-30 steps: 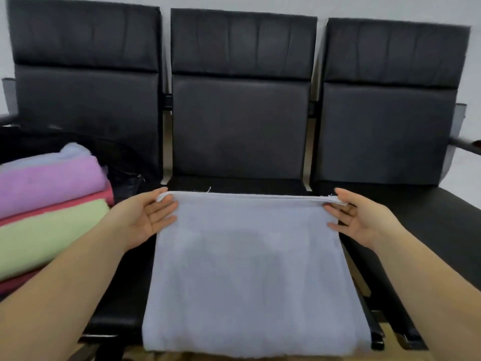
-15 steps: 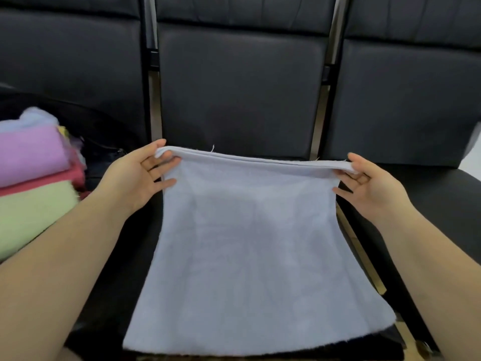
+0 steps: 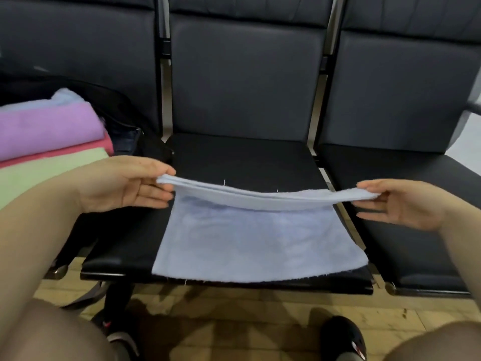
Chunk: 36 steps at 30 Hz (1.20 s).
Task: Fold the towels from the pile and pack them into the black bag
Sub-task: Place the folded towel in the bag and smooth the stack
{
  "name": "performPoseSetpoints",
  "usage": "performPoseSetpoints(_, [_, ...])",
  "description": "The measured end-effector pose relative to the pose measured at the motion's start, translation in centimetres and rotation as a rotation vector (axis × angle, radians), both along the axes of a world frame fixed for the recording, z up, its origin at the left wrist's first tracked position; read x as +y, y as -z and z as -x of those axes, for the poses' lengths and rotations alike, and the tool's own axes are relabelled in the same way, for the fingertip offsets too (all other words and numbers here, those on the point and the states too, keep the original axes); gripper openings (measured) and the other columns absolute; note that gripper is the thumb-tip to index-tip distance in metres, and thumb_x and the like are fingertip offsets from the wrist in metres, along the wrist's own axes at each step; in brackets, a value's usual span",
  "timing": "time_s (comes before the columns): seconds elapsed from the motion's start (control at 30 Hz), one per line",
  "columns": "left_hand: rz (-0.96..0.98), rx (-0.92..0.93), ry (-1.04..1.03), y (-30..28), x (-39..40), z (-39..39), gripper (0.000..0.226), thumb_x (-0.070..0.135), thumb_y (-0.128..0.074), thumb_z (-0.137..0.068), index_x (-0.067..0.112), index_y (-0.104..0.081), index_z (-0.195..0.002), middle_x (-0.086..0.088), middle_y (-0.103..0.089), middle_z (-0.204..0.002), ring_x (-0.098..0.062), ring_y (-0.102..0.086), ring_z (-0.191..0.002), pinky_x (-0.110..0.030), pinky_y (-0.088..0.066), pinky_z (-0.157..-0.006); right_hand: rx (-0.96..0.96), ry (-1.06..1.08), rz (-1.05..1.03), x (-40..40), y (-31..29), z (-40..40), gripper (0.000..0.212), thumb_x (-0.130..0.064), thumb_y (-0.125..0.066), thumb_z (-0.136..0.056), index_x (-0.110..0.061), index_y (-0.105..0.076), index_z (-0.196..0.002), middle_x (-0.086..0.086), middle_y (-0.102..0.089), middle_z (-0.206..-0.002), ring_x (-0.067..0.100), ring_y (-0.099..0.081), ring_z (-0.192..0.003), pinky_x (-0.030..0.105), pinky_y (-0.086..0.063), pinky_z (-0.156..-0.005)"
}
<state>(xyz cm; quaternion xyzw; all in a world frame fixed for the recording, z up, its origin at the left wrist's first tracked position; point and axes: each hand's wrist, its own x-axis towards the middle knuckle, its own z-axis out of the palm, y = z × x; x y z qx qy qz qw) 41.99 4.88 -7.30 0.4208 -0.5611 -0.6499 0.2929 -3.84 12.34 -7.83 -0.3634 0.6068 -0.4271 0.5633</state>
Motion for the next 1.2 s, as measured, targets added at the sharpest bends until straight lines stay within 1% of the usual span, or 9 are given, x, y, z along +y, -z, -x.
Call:
performPoseSetpoints(0.1, [-0.102, -0.259, 0.168, 0.7, 1.8, -0.7, 0.071, 0.043, -0.097, -0.018, 0.013, -0.077, -0.079, -0.015, -0.070, -0.079, -0.025, -0.069, -0.065, -0.033, -0.059, -0.062, 0.173, -0.179, -0.198, 1.9, 0.4, 0.3, 0.075, -0.029, -0.098, -0.014, -0.008, -0.078, -0.084, 0.015, -0.072, -0.099, 0.027, -0.072, -0.086, 0.039, -0.060, -0.071])
performPoseSetpoints(0.17, [-0.157, -0.492, 0.251, 1.4, 2.7, -0.6, 0.074, 0.045, -0.096, -0.028, 0.008, -0.074, -0.089, -0.018, -0.071, -0.086, -0.027, -0.069, -0.067, -0.033, -0.058, -0.064, 0.352, -0.312, -0.328, 2.9, 0.5, -0.4, 0.064, -0.032, -0.095, -0.039, -0.006, -0.076, -0.095, 0.015, -0.073, -0.099, 0.027, -0.071, -0.089, 0.037, -0.059, -0.072])
performPoseSetpoints(0.3, [-0.146, -0.898, 0.388, 2.2, 4.5, 1.1, 0.023, 0.025, -0.065, -0.089, 0.013, -0.063, -0.108, -0.009, -0.074, -0.090, -0.024, -0.072, -0.078, -0.029, -0.057, -0.071, 0.666, -0.425, -0.482, 3.8, 0.8, -2.6, 0.023, -0.022, -0.069, -0.085, -0.009, -0.071, -0.104, 0.007, -0.072, -0.085, 0.017, -0.066, -0.070, 0.026, -0.054, -0.068])
performPoseSetpoints(0.4, [-0.052, -1.055, 0.341, 2.0, 4.6, 1.7, 0.014, 0.028, -0.057, -0.095, 0.019, -0.062, -0.104, -0.005, -0.074, -0.081, -0.017, -0.071, -0.064, -0.025, -0.056, -0.064, 0.975, -0.400, -0.436, 3.3, 0.7, -3.5, 0.024, -0.026, -0.064, -0.090, -0.009, -0.069, -0.105, 0.002, -0.060, -0.076, 0.013, -0.052, -0.062, 0.022, -0.047, -0.058])
performPoseSetpoints(0.5, [0.194, -1.022, 0.134, 2.7, 3.5, 2.0, 0.013, 0.029, -0.060, -0.092, 0.017, -0.065, -0.094, -0.002, -0.070, -0.075, -0.012, -0.064, -0.057, -0.023, -0.051, -0.059, 1.109, -0.265, -0.195, 2.3, 1.1, -5.1, 0.025, -0.029, -0.059, -0.093, -0.013, -0.065, -0.110, 0.001, -0.063, -0.102, 0.014, -0.056, -0.082, 0.022, -0.044, -0.069])
performPoseSetpoints(0.6, [0.411, -0.982, 0.043, 3.9, 2.8, 3.6, 0.024, 0.039, -0.060, -0.090, 0.027, -0.059, -0.111, 0.006, -0.061, -0.117, -0.011, -0.061, -0.096, -0.027, -0.049, -0.086, 1.085, -0.270, -0.086, 1.1, 2.3, -7.9, 0.051, -0.042, -0.060, -0.090, -0.022, -0.048, -0.135, 0.002, -0.046, -0.140, 0.019, -0.053, -0.109, 0.025, -0.041, -0.084])
performPoseSetpoints(0.7, [0.464, -1.051, 0.178, 5.4, 2.9, 6.3, 0.065, 0.052, -0.050, -0.092, 0.027, -0.027, -0.148, 0.005, -0.026, -0.155, -0.018, -0.029, -0.140, -0.033, -0.026, -0.115, 1.072, -0.366, -0.076, 0.2, 4.6, -10.7, 0.077, -0.056, -0.051, -0.090, -0.024, -0.019, -0.152, 0.003, -0.011, -0.159, 0.024, -0.028, -0.140, 0.033, -0.032, -0.108])
performPoseSetpoints(0.83, [0.510, -1.255, 0.315, 8.3, 2.4, 9.2, 0.079, 0.064, -0.028, -0.093, 0.026, 0.008, -0.153, -0.002, 0.016, -0.160, -0.019, 0.016, -0.147, -0.036, 0.008, -0.118, 1.233, -0.468, -0.106, -1.9, 8.0, -12.8, 0.079, -0.067, -0.028, -0.092, -0.028, 0.004, -0.153, 0.006, 0.021, -0.159, 0.024, 0.018, -0.146, 0.045, 0.003, -0.118])
performPoseSetpoints(1.2, [0.553, -1.224, 0.217, 10.8, -2.8, 10.9, 0.078, 0.069, -0.022, -0.091, 0.032, 0.010, -0.152, 0.001, 0.021, -0.158, -0.017, 0.021, -0.145, -0.037, 0.012, -0.118, 1.384, -0.380, 0.003, -8.7, 10.6, -10.0, 0.073, -0.068, -0.021, -0.092, -0.034, 0.000, -0.153, 0.002, 0.011, -0.161, 0.019, 0.012, -0.148, 0.044, 0.007, -0.118])
